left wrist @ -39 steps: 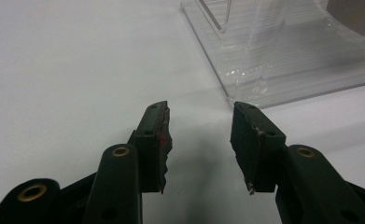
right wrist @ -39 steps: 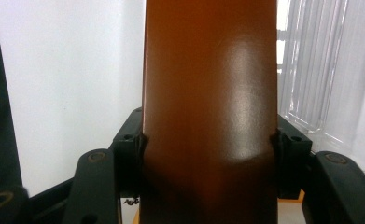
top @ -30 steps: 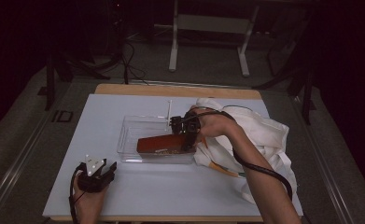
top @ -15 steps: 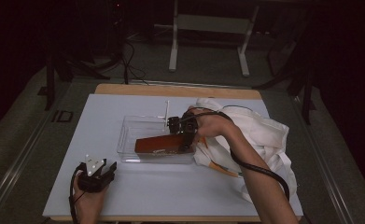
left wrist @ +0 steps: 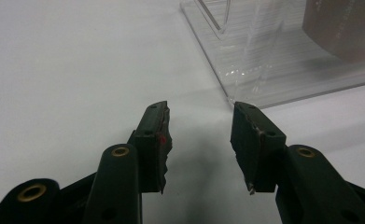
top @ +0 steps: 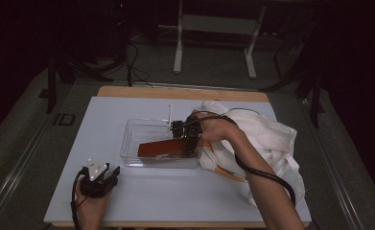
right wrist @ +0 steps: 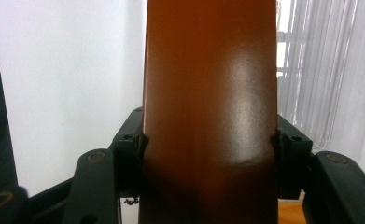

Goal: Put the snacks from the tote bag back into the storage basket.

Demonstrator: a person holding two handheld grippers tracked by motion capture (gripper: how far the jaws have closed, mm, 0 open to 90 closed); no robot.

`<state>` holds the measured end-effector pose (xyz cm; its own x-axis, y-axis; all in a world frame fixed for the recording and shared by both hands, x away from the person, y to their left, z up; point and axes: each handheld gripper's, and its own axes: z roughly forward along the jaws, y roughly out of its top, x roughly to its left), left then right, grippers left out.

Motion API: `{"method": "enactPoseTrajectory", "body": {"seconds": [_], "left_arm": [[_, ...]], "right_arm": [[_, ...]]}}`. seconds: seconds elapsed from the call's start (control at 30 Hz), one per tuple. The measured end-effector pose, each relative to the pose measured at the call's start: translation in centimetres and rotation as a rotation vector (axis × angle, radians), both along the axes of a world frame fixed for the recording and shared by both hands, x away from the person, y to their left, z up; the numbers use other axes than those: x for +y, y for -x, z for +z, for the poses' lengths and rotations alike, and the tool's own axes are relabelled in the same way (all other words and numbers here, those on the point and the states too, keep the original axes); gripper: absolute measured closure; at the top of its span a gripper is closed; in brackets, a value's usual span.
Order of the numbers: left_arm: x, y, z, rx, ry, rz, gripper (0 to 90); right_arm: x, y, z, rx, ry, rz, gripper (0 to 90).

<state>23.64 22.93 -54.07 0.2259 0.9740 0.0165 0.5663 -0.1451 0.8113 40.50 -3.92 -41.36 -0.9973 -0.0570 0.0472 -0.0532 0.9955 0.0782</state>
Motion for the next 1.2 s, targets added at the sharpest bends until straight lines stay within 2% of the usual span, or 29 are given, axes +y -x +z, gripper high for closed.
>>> {"method": "enactPoseTrajectory", "body": {"seconds": [0.33, 0.5, 0.83, 1.0, 1.1, 1.17, 1.2], "left_arm": [[0.0, 0.0, 0.0, 0.003, -0.001, -0.002, 57.3], [0.0, 0.0, 0.0, 0.002, 0.0, -0.002, 57.3], [0.0, 0.0, 0.0, 0.002, 0.0, 0.0, 57.3], [0.0, 0.0, 0.0, 0.003, -0.002, 0.002, 57.3], [0.0, 0.0, 0.0, 0.001, -0.001, 0.001, 57.2], [0.0, 0.0, 0.0, 0.001, -0.001, 0.0, 57.2], [0.0, 0.0, 0.0, 0.002, 0.0, 0.0, 57.2]], "right_arm": [[0.0, -0.1, -0.6, -0.002, 0.022, 0.001, 41.1], [-0.1, -0.2, -0.4, -0.003, 0.024, -0.008, 39.4], [-0.9, -0.3, 0.7, -0.022, -0.007, -0.027, 38.2], [-0.6, 0.1, 0.6, -0.013, -0.001, -0.014, 41.5], [-0.3, 0.2, 0.2, -0.018, 0.014, -0.006, 40.7], [-0.3, 0.2, 0.0, -0.003, 0.019, -0.007, 38.4], [-0.4, 0.1, 0.1, 0.01, 0.003, -0.015, 35.9]]}}
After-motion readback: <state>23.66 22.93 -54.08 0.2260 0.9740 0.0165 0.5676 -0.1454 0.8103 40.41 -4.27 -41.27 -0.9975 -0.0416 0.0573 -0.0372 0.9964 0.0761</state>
